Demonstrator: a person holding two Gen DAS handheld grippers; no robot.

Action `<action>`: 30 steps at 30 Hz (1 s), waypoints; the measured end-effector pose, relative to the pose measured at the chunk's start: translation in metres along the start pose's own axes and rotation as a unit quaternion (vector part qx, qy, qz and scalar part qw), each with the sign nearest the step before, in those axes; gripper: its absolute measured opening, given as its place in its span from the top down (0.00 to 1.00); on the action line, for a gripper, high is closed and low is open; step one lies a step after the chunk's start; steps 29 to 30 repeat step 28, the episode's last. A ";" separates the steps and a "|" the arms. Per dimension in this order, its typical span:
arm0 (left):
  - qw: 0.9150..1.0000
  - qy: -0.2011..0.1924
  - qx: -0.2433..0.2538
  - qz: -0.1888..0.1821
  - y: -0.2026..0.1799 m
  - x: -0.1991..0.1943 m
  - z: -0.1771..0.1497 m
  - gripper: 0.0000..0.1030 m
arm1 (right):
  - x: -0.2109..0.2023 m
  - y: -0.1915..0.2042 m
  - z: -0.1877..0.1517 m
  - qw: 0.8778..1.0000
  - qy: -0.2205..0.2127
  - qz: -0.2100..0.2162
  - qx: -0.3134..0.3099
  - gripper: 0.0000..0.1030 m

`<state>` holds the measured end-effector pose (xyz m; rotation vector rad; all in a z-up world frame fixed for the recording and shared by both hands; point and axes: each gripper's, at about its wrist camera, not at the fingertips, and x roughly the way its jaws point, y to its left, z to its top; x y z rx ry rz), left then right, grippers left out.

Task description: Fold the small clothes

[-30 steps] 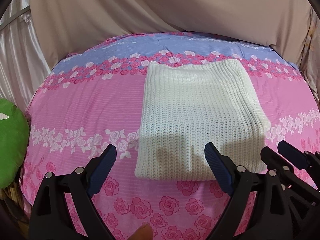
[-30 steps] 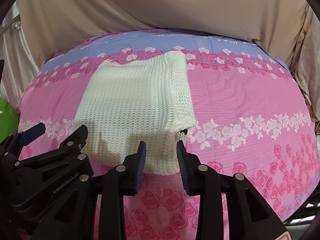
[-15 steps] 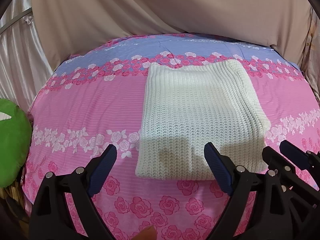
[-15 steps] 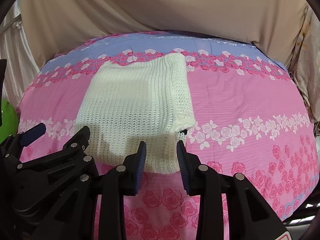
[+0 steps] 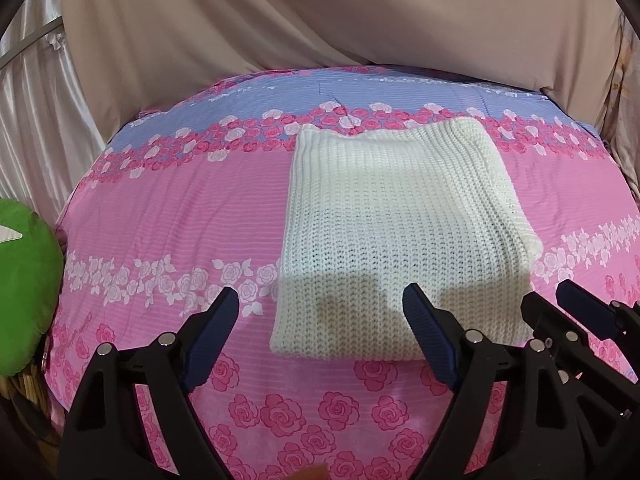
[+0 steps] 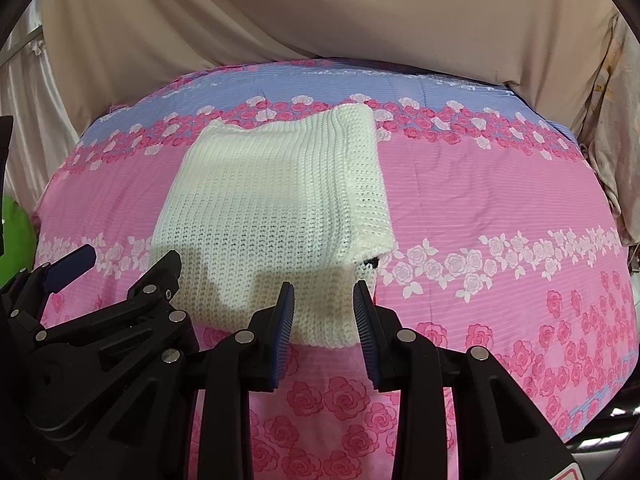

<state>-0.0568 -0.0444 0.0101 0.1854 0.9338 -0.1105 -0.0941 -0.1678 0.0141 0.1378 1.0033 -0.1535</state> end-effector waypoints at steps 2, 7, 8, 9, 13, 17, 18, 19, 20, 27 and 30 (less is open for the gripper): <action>1.000 0.000 0.001 0.001 -0.001 0.000 0.000 0.21 | 0.000 0.001 0.000 1.000 0.000 -0.001 0.000 0.70; 1.000 -0.003 0.005 -0.002 -0.003 0.000 0.002 0.21 | 0.001 0.002 0.000 1.000 0.001 0.000 -0.003 0.75; 1.000 -0.004 0.005 -0.003 -0.004 0.000 0.002 0.21 | 0.001 0.002 0.000 1.000 0.000 0.000 -0.004 0.76; 1.000 -0.005 0.005 -0.003 -0.004 0.000 0.002 0.21 | 0.001 0.002 0.000 1.000 -0.001 0.000 -0.004 0.77; 1.000 -0.008 0.007 0.000 -0.005 0.001 0.002 0.21 | 0.001 0.001 0.000 1.000 -0.001 0.000 -0.006 0.78; 1.000 -0.004 0.006 0.001 -0.004 0.002 0.002 0.20 | 0.002 0.002 0.001 1.000 0.002 -0.002 -0.006 0.78; 1.000 -0.003 0.006 0.001 -0.003 0.003 0.003 0.20 | 0.002 0.002 0.001 1.000 0.003 -0.002 -0.006 0.78; 1.000 -0.002 0.006 0.002 -0.003 0.003 0.003 0.20 | 0.002 0.003 0.001 1.000 0.002 -0.003 -0.006 0.78; 1.000 0.000 0.007 0.003 -0.003 0.004 0.003 0.20 | 0.003 0.002 0.001 1.000 0.003 -0.002 -0.006 0.78; 1.000 0.002 0.006 0.004 -0.001 0.007 0.004 0.20 | 0.006 0.002 0.002 1.000 0.006 0.000 -0.009 0.78; 1.000 0.003 0.006 0.004 -0.001 0.008 0.004 0.20 | 0.006 0.002 0.002 1.000 0.006 0.000 -0.010 0.78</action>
